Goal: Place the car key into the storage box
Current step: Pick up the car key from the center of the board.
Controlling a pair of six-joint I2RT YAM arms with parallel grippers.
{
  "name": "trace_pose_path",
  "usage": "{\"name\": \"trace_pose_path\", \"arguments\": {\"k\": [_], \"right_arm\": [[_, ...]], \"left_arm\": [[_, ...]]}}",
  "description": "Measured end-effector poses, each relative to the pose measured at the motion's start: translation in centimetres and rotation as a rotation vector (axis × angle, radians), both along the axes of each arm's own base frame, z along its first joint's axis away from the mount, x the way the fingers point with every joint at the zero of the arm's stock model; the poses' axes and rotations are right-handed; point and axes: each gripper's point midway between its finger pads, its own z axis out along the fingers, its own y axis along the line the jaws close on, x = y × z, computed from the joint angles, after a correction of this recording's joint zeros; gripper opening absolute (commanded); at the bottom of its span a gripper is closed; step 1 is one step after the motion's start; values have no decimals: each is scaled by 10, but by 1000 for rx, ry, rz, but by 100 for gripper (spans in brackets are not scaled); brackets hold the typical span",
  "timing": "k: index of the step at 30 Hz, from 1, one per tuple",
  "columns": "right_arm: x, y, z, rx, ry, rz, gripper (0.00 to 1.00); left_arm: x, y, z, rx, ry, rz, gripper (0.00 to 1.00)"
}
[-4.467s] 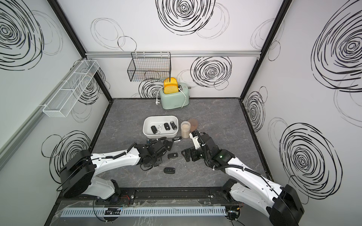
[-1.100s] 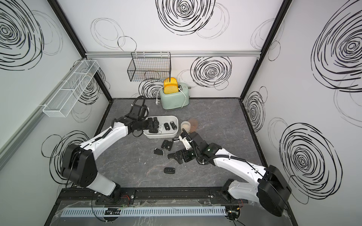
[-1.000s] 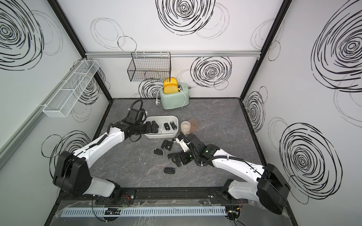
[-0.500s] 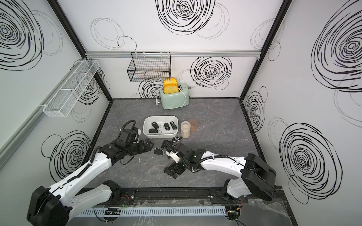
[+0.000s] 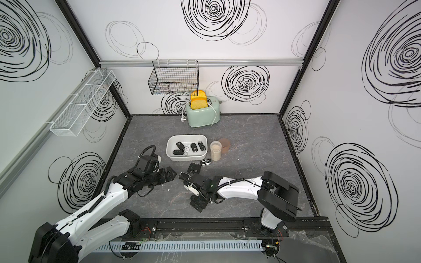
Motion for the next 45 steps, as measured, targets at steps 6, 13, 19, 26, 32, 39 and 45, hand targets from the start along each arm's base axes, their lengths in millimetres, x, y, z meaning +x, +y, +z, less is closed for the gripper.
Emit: {"name": "trace_pose_path", "arguments": {"k": [6,13,19,26,32,39,45], "right_arm": [[6,3,-9,-57,-46,26,68],[7,3,-12,-85,-78,49,46],[7,4,-12,-92,-87,55,33],[8,6,-11,-93,-85,54,31],[10,9,-1,-50,-52,13,31],[40,14,45,124,-14,-134,33],[88,17,80,232,-12,-294,34]], "left_arm": [[3,7,0,5,-2,13,98],[4,13,0,4,0,19,98],[4,14,0,-3,0,13,98],[5,16,0,-7,-1,8,98],[6,19,-2,-2,3,6,98],[13,27,1,19,-3,30,98],[31,31,23,43,-73,34,98]]}}
